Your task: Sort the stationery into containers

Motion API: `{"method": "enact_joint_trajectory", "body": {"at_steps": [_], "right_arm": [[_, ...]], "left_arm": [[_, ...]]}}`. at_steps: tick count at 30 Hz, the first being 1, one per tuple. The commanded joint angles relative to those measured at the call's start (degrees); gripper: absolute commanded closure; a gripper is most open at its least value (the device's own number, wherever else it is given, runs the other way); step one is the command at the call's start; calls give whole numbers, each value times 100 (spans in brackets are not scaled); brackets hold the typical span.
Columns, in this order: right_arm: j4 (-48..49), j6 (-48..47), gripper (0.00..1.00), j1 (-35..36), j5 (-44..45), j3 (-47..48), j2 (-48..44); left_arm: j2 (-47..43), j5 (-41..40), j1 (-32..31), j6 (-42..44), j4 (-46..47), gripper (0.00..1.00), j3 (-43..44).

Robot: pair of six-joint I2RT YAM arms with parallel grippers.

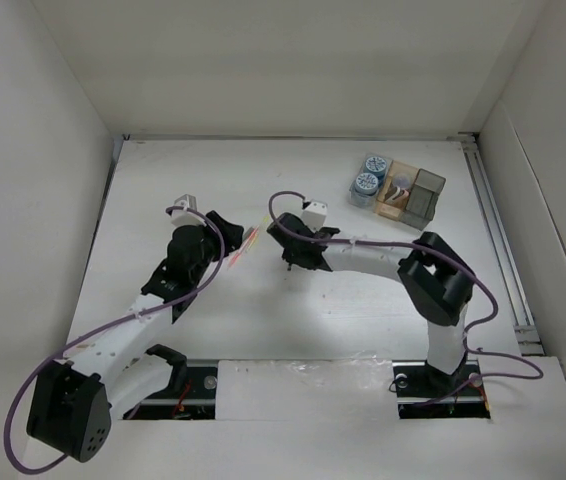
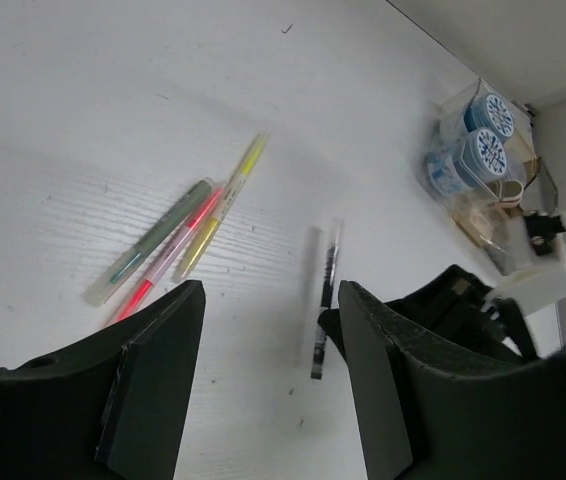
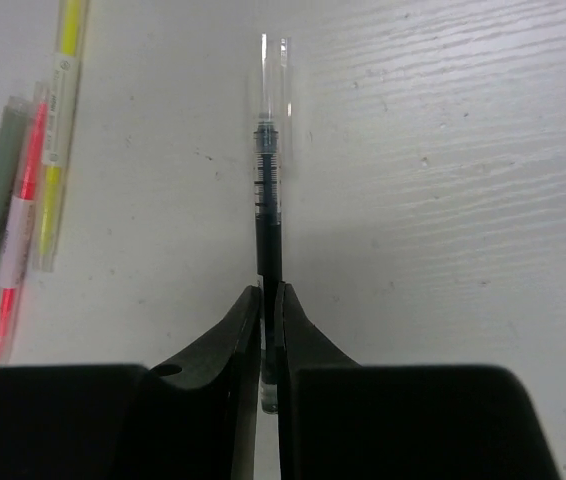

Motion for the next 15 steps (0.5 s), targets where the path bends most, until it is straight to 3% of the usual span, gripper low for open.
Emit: {"method": "enact_joint_trajectory", "body": {"at_steps": [1,7,15], "right_arm": [[291,31,100,-281,127,-184,-650],[343,-346,100,-1213,128,-817,-1968],[256,-777,100,-3592,13,-1152,-2902]], "left_arm": [[123,105,2,64,215,47,60],[256,290,2,64,320,47,113],[378,474,2,64,444,50,113]]}}
